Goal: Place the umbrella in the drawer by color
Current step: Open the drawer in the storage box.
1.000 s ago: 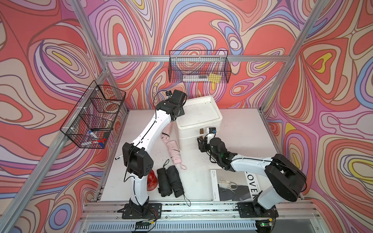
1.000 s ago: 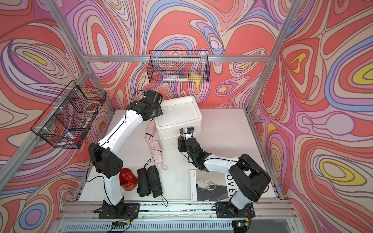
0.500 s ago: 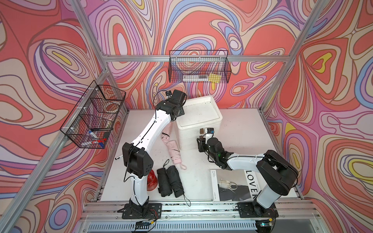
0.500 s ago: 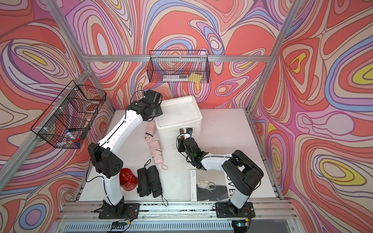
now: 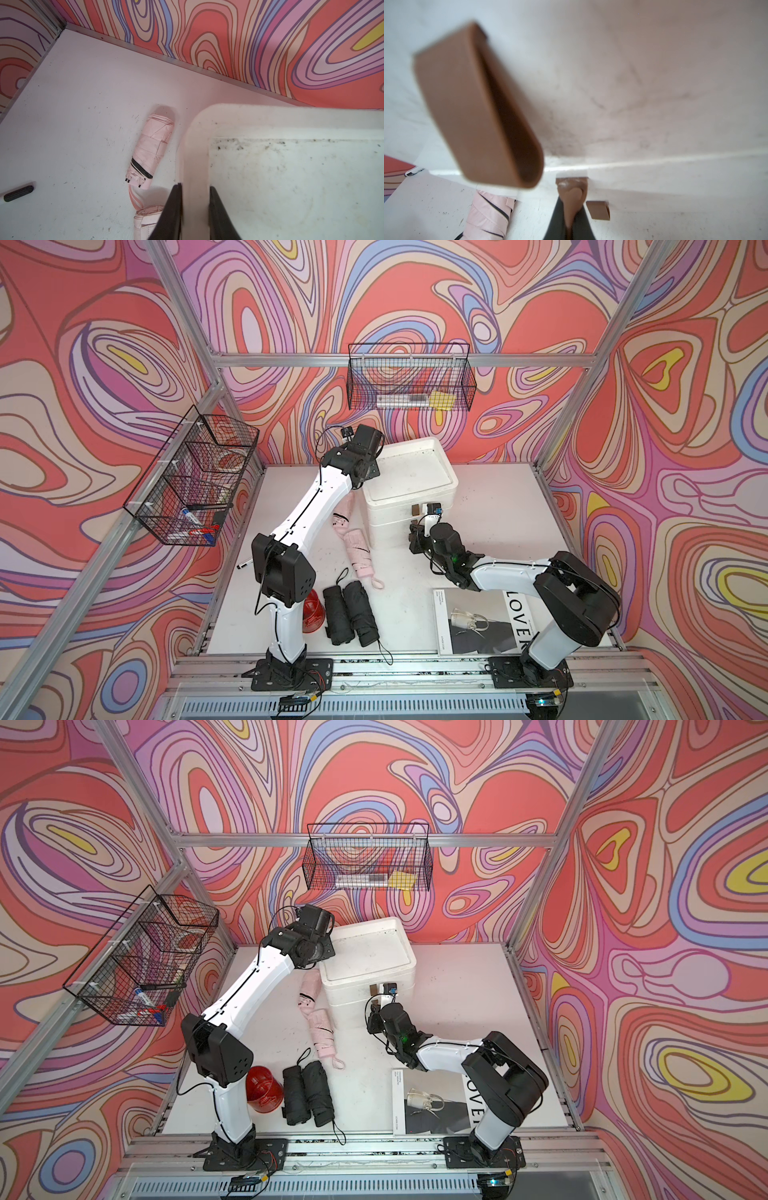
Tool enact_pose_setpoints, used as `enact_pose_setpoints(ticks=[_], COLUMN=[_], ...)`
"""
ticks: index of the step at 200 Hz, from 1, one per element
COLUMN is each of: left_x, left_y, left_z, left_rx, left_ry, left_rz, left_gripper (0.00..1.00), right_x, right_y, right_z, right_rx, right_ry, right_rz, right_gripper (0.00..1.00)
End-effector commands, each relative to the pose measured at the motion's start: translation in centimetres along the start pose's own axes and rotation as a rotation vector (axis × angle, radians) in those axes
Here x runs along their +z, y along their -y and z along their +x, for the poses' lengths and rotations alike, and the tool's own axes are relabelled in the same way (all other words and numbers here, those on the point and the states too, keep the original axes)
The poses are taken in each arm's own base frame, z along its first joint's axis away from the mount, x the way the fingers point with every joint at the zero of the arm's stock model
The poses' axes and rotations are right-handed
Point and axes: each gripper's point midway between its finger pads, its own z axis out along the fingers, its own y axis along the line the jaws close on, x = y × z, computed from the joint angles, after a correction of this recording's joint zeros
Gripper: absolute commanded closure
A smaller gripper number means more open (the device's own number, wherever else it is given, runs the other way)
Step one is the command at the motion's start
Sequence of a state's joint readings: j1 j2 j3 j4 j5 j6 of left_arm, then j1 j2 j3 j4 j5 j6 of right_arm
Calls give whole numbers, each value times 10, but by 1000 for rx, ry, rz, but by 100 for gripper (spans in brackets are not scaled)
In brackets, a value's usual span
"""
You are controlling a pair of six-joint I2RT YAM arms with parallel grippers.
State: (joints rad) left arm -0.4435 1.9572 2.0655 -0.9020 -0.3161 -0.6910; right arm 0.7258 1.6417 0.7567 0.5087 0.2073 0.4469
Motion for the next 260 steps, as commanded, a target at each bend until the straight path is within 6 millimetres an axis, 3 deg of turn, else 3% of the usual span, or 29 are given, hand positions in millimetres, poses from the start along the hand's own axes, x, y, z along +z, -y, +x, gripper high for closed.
enact_pose_setpoints(ticks=[1, 66, 107, 171, 238, 248, 260], left_x=[30, 39, 50, 57, 55, 52, 51], left_y=[13, 33, 57, 69, 87, 94, 98], left_z=[107, 71, 68, 72, 81, 82, 84], left_rx=[-48, -92, -42, -56, 30, 55, 83], left_ry=[-443, -346, -361, -379, -375, -368, -360], left_rz=[34, 70, 148, 196, 253, 272, 281], left_gripper=[100, 100, 100, 100, 100, 100, 100], right_x=[-17, -67, -100, -108, -119, -120, -122], right_y=[-13, -30, -30, -16, 5, 10, 15], right_z=[-25, -14, 1, 43, 61, 61, 60], right_rx=[14, 45, 77, 128, 90, 76, 62], right_ry=[54, -13, -75, -184, -246, -255, -263], right_rz=[-64, -123, -98, -45, 48, 78, 115], right_gripper=[100, 100, 100, 100, 100, 91, 72])
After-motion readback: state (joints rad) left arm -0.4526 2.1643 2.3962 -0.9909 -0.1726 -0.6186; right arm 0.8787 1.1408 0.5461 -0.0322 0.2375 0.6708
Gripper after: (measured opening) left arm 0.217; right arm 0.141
